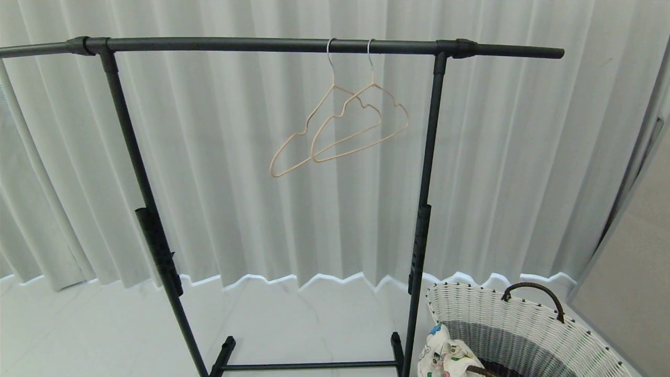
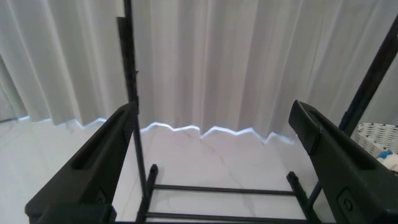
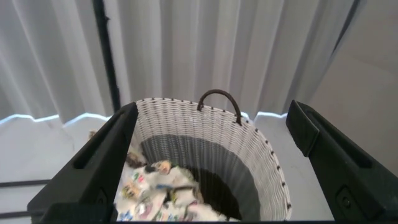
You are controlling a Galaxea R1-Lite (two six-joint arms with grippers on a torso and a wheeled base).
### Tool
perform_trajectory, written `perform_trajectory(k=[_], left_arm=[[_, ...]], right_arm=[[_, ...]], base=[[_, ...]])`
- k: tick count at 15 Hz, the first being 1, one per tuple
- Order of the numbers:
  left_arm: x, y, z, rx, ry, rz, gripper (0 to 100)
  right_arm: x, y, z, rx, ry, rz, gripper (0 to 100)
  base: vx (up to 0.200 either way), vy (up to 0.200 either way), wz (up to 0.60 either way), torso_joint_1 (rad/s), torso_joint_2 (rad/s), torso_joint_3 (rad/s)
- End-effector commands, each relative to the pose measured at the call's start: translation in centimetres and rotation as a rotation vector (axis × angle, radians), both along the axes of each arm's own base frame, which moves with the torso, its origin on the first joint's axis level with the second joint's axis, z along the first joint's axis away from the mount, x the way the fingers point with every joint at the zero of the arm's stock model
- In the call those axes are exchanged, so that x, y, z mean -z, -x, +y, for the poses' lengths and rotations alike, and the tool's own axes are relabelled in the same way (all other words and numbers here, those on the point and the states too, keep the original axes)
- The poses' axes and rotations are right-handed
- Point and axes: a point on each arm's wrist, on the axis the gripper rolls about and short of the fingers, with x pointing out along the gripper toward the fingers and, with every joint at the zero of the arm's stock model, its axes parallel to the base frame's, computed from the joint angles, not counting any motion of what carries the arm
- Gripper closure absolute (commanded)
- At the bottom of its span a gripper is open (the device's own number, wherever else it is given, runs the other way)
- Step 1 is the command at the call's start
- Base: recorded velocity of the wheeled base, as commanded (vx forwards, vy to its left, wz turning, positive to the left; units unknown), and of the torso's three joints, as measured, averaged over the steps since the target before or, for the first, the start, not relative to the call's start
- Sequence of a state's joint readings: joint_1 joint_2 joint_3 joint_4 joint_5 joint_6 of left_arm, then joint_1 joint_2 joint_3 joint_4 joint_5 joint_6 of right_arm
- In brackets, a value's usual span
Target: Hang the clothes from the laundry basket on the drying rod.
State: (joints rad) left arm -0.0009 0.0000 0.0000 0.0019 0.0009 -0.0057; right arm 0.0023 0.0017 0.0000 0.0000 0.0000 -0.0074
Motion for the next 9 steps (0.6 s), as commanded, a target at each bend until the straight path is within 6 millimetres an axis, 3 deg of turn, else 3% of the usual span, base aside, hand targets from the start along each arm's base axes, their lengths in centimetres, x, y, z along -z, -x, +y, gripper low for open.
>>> perform_trajectory(k=[1,2,4,5,6,7,9], left_arm=[[0.0,0.0,0.0,-0.002,-0.001,-0.002,0],[0.0,0.0,0.0,-0.003,-0.003,-0.002,0],[0.0,0.0,0.0,-0.002,-0.023,-0.002,0],[0.0,0.0,0.0,-0.002,-0.027,-0.002,0],[0.0,0.0,0.0,-0.003,-0.036,-0.002,0],[0.0,0.0,0.0,-0.001,-0.036,-0.002,0],[0.0,0.0,0.0,0.0,-0.032,-0.002,0]], right_arm=[[0.0,0.0,0.0,-0.001,0.0,-0.005,0],[-0.2,0.0,0.0,-0.001,0.0,-0.017,0],[-3.0,1.2,0.3,-0.133,-0.044,-0.069,0],[-3.3,1.5,0.3,-0.143,-0.039,-0.048,0],[-2.9,2.2,0.3,-0.143,0.044,0.097,0],[-2.7,2.0,0.2,-0.157,0.067,0.167,0],[-4.3,-0.2,0.1,-0.233,0.076,0.252,0]], base=[[0.0,0.0,0.0,0.0,0.0,0.0],[0.0,0.0,0.0,0.0,0.0,0.0],[0.0,0.0,0.0,0.0,0.0,0.0],[0.0,0.0,0.0,0.0,0.0,0.0],[0.0,0.0,0.0,0.0,0.0,0.0],[0.0,0.0,0.0,0.0,0.0,0.0],[0.0,0.0,0.0,0.0,0.0,0.0]])
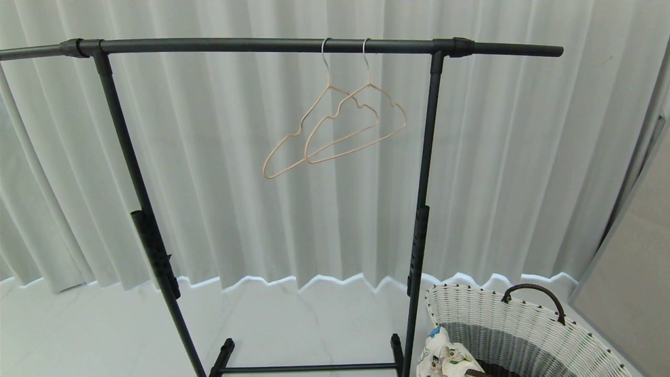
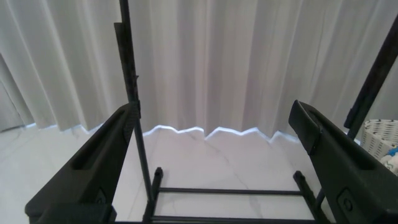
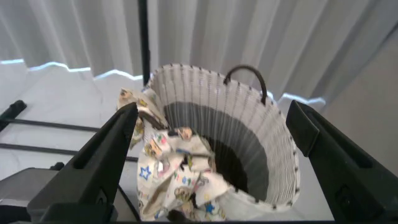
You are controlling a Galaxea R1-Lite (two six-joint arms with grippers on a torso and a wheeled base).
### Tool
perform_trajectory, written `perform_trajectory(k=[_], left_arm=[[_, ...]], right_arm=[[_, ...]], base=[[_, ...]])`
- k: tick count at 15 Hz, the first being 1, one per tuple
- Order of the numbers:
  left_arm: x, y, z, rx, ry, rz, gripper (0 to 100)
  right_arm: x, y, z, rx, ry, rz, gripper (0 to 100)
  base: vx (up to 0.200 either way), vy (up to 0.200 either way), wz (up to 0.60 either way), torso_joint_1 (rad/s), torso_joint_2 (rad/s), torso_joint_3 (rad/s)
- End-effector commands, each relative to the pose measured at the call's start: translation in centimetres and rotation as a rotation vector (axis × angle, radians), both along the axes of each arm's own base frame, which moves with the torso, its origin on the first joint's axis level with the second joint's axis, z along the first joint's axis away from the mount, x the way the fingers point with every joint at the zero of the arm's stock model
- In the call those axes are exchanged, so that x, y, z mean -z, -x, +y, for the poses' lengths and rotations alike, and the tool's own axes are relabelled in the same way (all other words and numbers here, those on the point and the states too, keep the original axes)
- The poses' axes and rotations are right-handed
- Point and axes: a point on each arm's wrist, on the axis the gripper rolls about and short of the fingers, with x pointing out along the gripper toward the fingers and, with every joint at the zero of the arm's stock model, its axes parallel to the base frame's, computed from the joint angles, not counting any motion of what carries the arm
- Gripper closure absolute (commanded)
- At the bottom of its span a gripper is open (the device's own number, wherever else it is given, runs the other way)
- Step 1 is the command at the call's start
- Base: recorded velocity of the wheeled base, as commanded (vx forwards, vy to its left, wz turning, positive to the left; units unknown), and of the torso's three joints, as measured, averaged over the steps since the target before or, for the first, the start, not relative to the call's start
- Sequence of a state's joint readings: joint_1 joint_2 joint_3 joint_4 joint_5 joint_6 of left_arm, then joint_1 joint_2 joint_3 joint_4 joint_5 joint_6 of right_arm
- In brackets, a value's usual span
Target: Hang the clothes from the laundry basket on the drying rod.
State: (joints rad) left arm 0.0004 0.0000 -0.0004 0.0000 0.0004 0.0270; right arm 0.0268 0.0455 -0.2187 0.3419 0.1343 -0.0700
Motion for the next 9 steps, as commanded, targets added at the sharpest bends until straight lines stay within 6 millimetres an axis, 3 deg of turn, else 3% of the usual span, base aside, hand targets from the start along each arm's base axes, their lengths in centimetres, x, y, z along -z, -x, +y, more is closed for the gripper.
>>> perform_trajectory(k=[1,3,5,9], left_arm=[[0.0,0.0,0.0,0.001,0.004,0.0,0],[0.0,0.0,0.0,0.001,0.004,0.0,0],[0.0,0.0,0.0,0.001,0.004,0.0,0],[0.0,0.0,0.0,0.001,0.019,0.0,0]], right_arm=[[-2.5,-3.4,0.1,-0.076,0.033,0.138,0],[-2.6,-6.0,0.3,-0.081,0.121,0.296,0],[-1.3,-9.3,0.5,-0.132,0.265,0.506,0],[1.8,-15.1,1.0,-0.195,0.432,0.709,0]], base=[[0.0,0.0,0.0,0.0,0.0,0.0],[0.0,0.0,0.0,0.0,0.0,0.0],[0.0,0.0,0.0,0.0,0.0,0.0],[0.0,0.0,0.0,0.0,0.0,0.0]])
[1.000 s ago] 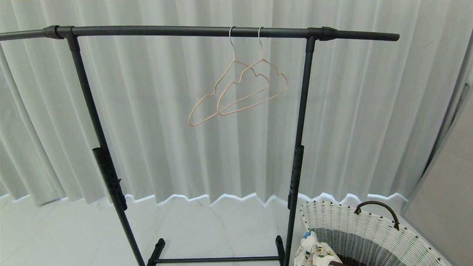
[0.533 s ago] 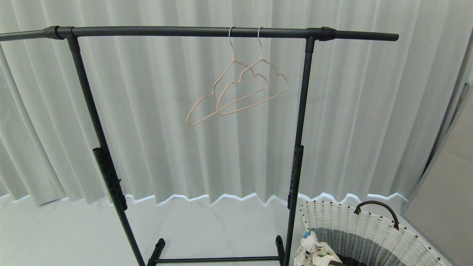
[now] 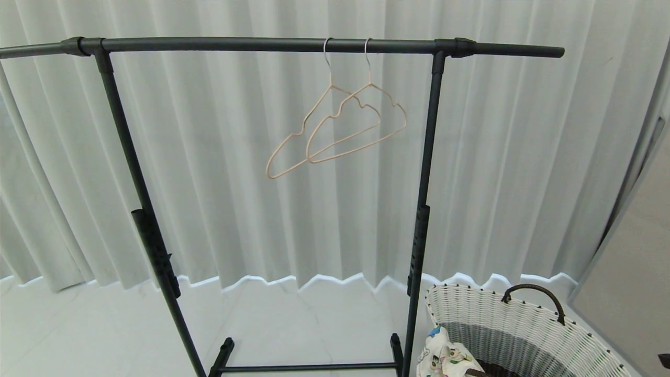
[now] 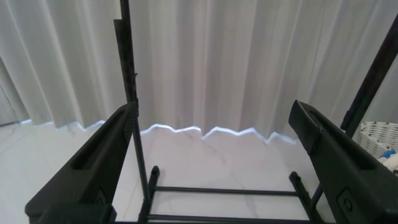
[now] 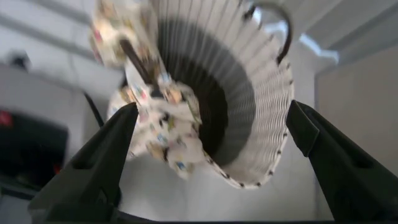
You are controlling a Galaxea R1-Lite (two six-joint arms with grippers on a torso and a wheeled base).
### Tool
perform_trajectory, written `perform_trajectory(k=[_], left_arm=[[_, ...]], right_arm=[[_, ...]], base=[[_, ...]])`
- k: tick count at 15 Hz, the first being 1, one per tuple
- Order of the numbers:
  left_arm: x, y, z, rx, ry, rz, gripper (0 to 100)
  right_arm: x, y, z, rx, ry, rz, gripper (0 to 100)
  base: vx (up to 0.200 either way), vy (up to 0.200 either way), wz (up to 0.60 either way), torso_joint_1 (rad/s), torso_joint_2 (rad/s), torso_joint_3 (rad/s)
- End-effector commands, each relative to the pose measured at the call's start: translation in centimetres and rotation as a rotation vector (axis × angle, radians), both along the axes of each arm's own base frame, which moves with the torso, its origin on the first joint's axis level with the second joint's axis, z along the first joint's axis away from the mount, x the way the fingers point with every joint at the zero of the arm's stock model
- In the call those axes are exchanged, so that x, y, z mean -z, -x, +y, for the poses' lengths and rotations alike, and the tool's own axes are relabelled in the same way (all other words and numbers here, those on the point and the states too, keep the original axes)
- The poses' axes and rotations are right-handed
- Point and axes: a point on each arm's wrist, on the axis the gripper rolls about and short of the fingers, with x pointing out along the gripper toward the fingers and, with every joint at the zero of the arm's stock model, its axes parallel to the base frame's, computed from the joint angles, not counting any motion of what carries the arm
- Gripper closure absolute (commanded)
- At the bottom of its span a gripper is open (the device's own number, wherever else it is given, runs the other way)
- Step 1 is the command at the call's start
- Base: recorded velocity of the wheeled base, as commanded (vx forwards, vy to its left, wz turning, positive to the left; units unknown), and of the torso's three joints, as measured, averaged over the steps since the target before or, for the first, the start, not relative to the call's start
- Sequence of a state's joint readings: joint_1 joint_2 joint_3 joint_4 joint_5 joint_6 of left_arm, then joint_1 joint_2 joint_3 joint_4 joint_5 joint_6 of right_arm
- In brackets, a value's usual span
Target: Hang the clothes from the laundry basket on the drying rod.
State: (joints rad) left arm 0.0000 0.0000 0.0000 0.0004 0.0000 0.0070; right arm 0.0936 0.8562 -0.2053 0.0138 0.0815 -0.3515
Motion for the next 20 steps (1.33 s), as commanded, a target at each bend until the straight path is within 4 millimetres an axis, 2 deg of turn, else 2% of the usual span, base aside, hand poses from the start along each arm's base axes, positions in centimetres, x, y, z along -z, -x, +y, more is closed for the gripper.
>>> perform_trajectory(k=[1,4,7,9,13,18,20], left_arm=[[0.0,0.0,0.0,0.0,0.004,0.0,0],[0.0,0.0,0.0,0.0,0.005,0.0,0],[0.0,0.0,0.0,0.0,0.005,0.0,0],[0.0,0.0,0.0,0.0,0.005,0.0,0],[0.0,0.0,0.0,-0.002,0.012,-0.002,0],[0.0,0.0,0.0,-0.002,0.013,-0.002,0],[0.0,0.0,0.0,-0.002,0.013,-0.002,0]], right_arm=[[4.5,-4.8,0.4,-0.06,0.182,0.334,0],[6.4,-6.1,1.2,-0.138,0.223,0.46,0],[8.9,-8.5,2.4,-0.19,0.238,0.471,0],[10.3,-9.3,2.6,-0.185,0.252,0.462,0],[11.5,-10.2,2.5,-0.138,0.275,0.495,0],[12.5,-12.8,3.1,-0.094,0.243,0.479,0],[12.9,-13.2,3.0,-0.067,0.269,0.469,0]], base=[[0.0,0.0,0.0,0.0,0.0,0.0],[0.0,0.0,0.0,0.0,0.0,0.0],[0.0,0.0,0.0,0.0,0.0,0.0],[0.0,0.0,0.0,0.0,0.0,0.0],[0.0,0.0,0.0,0.0,0.0,0.0],[0.0,0.0,0.0,0.0,0.0,0.0],[0.0,0.0,0.0,0.0,0.0,0.0]])
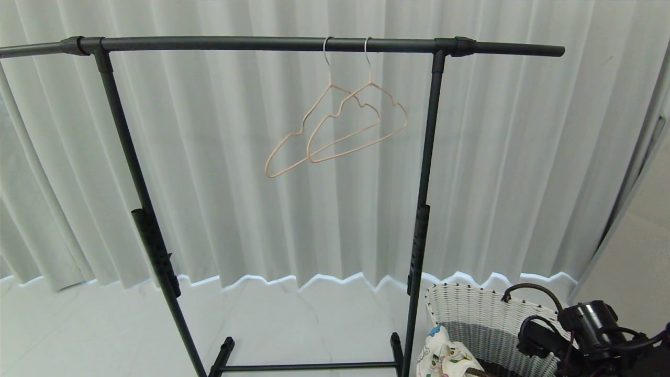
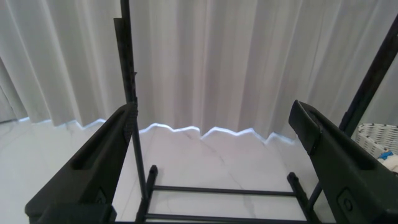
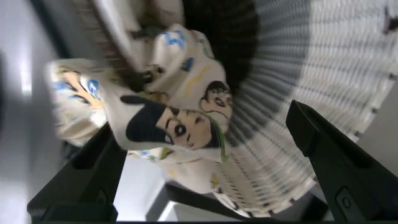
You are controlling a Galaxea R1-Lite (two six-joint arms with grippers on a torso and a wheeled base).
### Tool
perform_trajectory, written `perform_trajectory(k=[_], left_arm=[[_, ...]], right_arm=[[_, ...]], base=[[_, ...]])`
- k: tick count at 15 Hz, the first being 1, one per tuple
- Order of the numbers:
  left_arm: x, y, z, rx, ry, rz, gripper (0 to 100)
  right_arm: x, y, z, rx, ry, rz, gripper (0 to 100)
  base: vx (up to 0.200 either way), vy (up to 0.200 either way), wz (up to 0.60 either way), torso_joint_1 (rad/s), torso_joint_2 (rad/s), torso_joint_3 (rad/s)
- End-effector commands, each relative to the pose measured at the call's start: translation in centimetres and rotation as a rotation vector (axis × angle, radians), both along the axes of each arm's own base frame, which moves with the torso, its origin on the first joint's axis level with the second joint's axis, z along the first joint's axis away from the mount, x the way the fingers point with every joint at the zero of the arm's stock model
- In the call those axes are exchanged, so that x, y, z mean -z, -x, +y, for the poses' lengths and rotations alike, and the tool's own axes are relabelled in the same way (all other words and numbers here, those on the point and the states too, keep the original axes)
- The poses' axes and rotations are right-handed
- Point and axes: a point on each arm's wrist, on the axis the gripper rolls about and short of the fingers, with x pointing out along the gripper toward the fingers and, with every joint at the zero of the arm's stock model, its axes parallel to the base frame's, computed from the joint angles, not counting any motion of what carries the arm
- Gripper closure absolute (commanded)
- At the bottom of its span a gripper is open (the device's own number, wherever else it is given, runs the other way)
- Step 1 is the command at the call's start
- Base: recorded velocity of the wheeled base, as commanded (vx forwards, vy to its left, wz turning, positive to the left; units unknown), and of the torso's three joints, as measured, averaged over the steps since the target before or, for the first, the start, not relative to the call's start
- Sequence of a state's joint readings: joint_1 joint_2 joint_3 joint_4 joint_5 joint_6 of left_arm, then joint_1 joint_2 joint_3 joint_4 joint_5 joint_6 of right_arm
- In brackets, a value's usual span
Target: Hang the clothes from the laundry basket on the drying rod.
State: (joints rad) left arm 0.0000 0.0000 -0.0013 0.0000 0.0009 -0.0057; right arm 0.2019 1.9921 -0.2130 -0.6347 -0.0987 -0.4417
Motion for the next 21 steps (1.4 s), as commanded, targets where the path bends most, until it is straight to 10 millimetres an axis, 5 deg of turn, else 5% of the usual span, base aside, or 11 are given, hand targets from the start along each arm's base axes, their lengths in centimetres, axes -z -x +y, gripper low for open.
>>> perform_trajectory(k=[1,4,5,14,18,21], left_arm=[[0.0,0.0,0.0,-0.001,0.0,0.0,0],[0.0,0.0,0.0,-0.001,0.0,0.001,0],[0.0,0.0,0.0,-0.001,0.0,0.0,0],[0.0,0.0,0.0,-0.001,0.0,0.0,0],[0.0,0.0,0.0,0.001,-0.007,0.001,0],[0.0,0.0,0.0,0.001,-0.009,0.001,0]], right_arm=[[0.7,-0.1,-0.1,0.017,0.03,0.017,0],[0.8,-0.2,-0.1,0.037,0.035,0.006,0],[0.8,-0.2,-0.2,0.039,0.036,0.007,100],[-0.5,0.9,-0.4,0.086,0.024,-0.053,100],[-5.3,1.1,-0.5,0.214,-0.084,-0.311,100],[-10.7,0.1,-0.3,0.232,-0.179,-0.567,100]], base=[[0.0,0.0,0.0,0.0,0.0,0.0],[0.0,0.0,0.0,0.0,0.0,0.0],[0.0,0.0,0.0,0.0,0.0,0.0],[0.0,0.0,0.0,0.0,0.0,0.0],[0.0,0.0,0.0,0.0,0.0,0.0],[0.0,0.0,0.0,0.0,0.0,0.0]])
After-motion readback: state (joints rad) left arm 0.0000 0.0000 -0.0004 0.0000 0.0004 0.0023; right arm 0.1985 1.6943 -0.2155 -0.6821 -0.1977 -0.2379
